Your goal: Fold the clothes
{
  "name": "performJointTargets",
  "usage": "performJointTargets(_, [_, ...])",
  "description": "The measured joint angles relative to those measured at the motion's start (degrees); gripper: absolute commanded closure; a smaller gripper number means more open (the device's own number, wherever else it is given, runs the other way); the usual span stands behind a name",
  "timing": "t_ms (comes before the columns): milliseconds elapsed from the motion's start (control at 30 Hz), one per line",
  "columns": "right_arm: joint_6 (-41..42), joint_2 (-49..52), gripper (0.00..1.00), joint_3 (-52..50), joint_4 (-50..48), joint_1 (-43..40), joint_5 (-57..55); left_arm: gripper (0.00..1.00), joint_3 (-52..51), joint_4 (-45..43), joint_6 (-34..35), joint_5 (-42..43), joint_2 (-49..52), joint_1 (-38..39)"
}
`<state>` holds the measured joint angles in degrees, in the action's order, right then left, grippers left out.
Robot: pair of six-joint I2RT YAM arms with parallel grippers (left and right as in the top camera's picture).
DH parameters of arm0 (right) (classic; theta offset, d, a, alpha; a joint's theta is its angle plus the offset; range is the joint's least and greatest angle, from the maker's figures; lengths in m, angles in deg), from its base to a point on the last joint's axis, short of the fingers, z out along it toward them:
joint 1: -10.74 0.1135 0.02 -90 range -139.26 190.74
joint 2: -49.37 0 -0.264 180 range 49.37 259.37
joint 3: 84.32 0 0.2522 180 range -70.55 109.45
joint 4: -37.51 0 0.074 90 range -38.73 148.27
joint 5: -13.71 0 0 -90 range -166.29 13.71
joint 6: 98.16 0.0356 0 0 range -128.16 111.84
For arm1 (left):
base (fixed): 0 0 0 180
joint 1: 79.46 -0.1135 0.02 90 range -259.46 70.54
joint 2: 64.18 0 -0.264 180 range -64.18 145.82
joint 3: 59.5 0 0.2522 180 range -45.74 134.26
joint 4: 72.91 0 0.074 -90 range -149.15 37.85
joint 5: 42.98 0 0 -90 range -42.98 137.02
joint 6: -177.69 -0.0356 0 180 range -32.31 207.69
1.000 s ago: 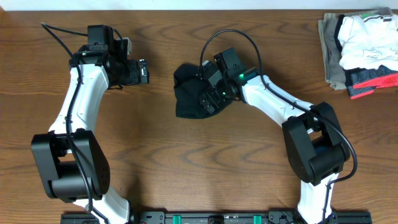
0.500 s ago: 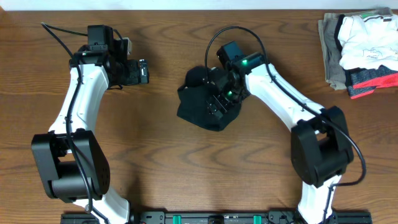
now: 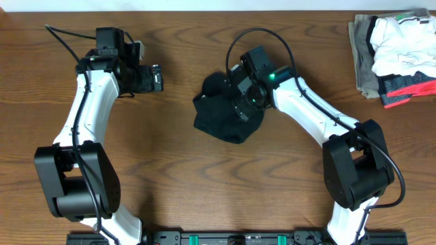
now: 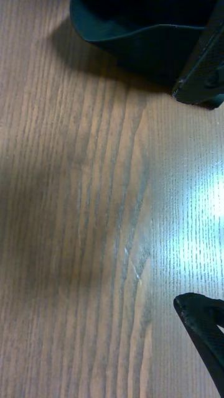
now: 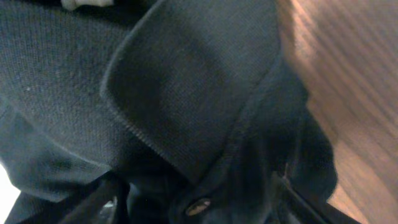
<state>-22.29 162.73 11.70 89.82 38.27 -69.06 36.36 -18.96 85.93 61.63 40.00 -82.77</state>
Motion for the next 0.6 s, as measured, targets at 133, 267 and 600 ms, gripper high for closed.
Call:
performJointTargets(133, [-2.69, 0.0, 0.66, -3.28, -2.86, -0.2, 1.84, 0.02, 0.0, -0.07, 0.0, 0.0, 0.0, 0.0])
performJointTargets(267, [-3.5, -0.02, 0.63, -4.79, -5.27, -0.2, 3.41, 0.02, -0.07, -0.59, 0.0, 0.0, 0.0, 0.0])
performJointTargets(600, [-5.81, 1.03, 0.01, -7.21, -8.17, -0.22, 5.46, 0.02, -0.13, -1.62, 0.0, 0.0, 0.0, 0.0])
